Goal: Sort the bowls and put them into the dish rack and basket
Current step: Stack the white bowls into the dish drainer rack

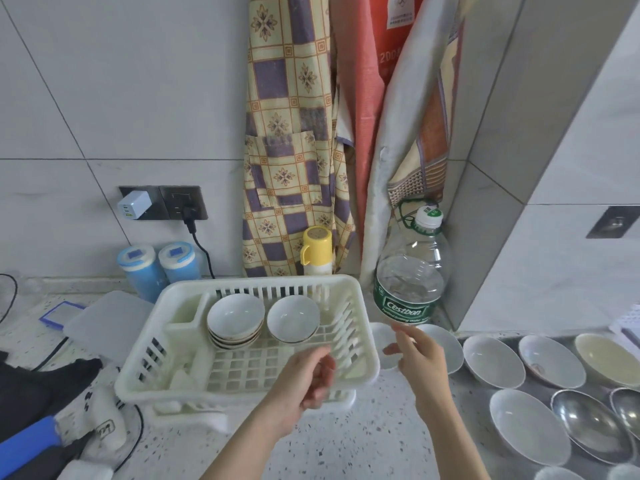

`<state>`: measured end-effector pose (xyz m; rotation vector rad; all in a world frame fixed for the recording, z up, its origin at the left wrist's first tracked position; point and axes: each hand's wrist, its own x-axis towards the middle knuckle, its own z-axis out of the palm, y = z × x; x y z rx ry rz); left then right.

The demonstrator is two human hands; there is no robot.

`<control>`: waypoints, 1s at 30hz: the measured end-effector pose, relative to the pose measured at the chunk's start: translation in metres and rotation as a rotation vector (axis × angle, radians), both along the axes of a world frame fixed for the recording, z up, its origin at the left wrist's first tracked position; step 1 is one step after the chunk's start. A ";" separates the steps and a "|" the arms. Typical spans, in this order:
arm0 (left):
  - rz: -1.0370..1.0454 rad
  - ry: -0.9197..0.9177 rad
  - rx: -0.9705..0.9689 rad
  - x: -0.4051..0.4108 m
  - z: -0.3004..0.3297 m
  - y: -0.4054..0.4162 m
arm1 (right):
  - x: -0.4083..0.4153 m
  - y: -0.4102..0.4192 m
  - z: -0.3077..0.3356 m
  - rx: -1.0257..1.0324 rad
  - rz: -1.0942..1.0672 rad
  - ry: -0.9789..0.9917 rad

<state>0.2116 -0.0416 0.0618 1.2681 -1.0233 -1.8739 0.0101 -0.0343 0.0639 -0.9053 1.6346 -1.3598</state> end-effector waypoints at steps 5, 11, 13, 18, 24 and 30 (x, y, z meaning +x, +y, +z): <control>-0.252 -0.087 0.107 -0.073 -0.008 0.022 | -0.058 0.023 -0.029 0.182 -0.137 -0.176; -0.014 -0.163 0.351 -0.149 -0.052 0.016 | -0.106 0.024 -0.068 0.420 -0.083 -0.333; 0.138 -0.094 0.409 -0.163 -0.067 0.007 | -0.114 0.016 -0.079 0.472 -0.067 -0.367; 0.401 -0.078 0.428 -0.178 -0.099 -0.020 | -0.125 -0.010 -0.101 0.563 -0.023 -0.338; 0.543 -0.129 0.365 -0.180 -0.127 -0.037 | -0.133 -0.029 -0.115 0.591 -0.032 -0.306; 0.601 -0.115 0.323 -0.181 -0.130 -0.042 | -0.139 -0.030 -0.122 0.573 -0.080 -0.314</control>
